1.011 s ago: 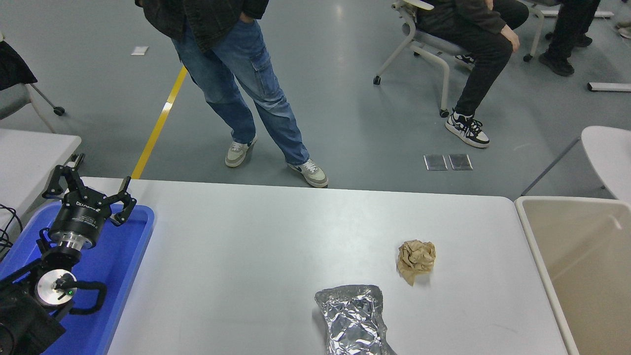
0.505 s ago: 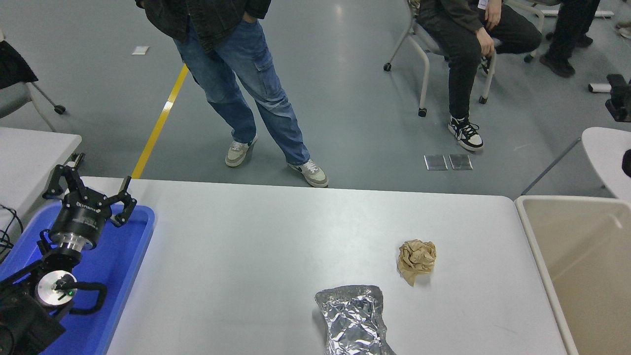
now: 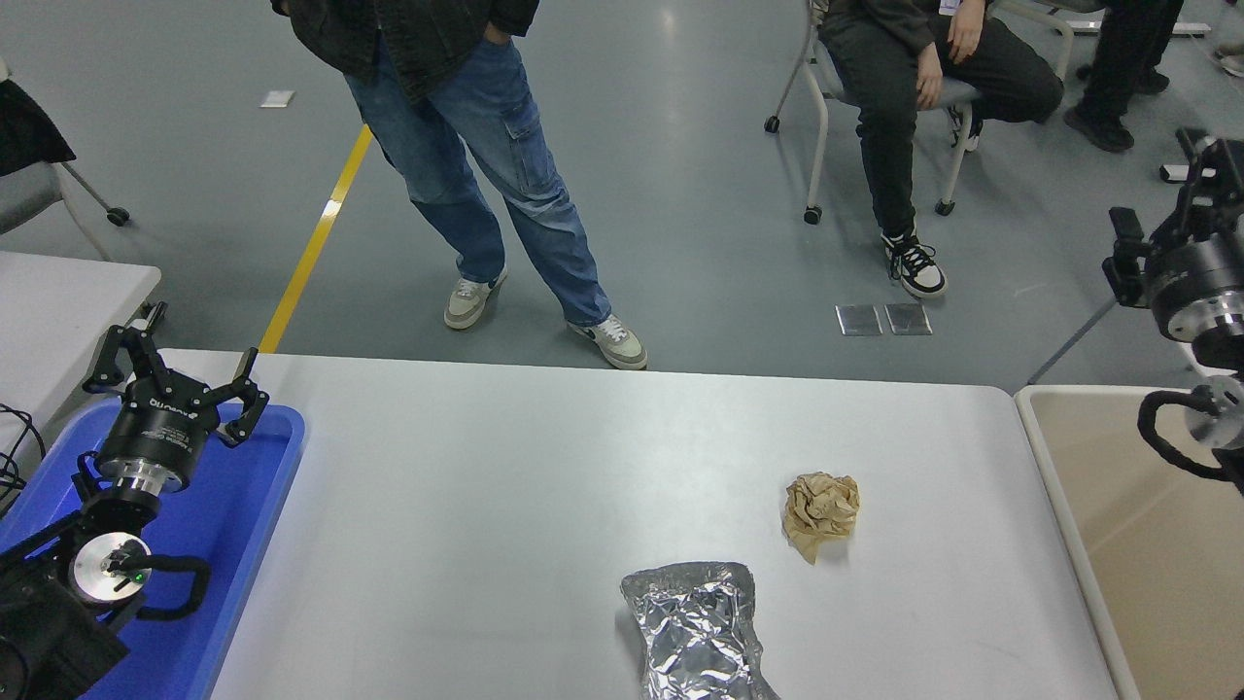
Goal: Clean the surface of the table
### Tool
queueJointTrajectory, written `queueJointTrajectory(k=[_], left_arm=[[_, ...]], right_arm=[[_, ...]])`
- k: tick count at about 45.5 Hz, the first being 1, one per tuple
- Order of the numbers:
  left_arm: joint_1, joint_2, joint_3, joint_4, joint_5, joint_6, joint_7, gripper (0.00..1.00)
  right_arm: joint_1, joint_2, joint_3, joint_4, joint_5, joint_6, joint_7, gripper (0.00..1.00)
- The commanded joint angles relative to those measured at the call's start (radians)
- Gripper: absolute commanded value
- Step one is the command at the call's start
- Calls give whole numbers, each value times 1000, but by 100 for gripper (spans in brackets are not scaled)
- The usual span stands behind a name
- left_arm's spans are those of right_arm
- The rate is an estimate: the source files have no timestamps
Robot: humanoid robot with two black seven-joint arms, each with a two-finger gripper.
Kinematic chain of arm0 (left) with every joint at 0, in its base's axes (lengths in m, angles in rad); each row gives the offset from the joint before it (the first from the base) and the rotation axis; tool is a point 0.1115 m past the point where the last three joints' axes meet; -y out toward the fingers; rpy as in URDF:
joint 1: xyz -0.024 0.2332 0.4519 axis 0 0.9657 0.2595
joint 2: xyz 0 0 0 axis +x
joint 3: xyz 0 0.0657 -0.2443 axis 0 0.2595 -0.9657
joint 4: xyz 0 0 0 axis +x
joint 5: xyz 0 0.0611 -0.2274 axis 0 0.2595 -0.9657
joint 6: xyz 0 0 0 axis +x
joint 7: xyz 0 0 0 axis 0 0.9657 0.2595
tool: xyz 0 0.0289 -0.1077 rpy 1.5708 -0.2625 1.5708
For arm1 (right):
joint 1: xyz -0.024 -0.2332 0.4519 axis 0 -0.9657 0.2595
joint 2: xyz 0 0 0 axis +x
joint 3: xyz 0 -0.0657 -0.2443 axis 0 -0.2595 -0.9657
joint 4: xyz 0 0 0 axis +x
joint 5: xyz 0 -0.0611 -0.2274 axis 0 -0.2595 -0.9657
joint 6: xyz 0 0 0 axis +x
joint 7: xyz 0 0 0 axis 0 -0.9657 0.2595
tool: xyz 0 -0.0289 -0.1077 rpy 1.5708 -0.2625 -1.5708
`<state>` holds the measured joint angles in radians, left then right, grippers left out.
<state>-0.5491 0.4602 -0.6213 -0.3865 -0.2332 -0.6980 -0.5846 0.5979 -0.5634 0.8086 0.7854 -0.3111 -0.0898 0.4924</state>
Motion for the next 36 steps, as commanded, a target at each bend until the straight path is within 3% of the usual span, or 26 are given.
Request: queueJointTrajectory(k=[1,36], left_arm=[[0,0,0,0,0,0,0,100],[0,0,0,0,0,0,0,100]], right_arm=[[-118,34,-9,9,0,1,34,98],[-95,16,-132,-3,20,-1,55,98]])
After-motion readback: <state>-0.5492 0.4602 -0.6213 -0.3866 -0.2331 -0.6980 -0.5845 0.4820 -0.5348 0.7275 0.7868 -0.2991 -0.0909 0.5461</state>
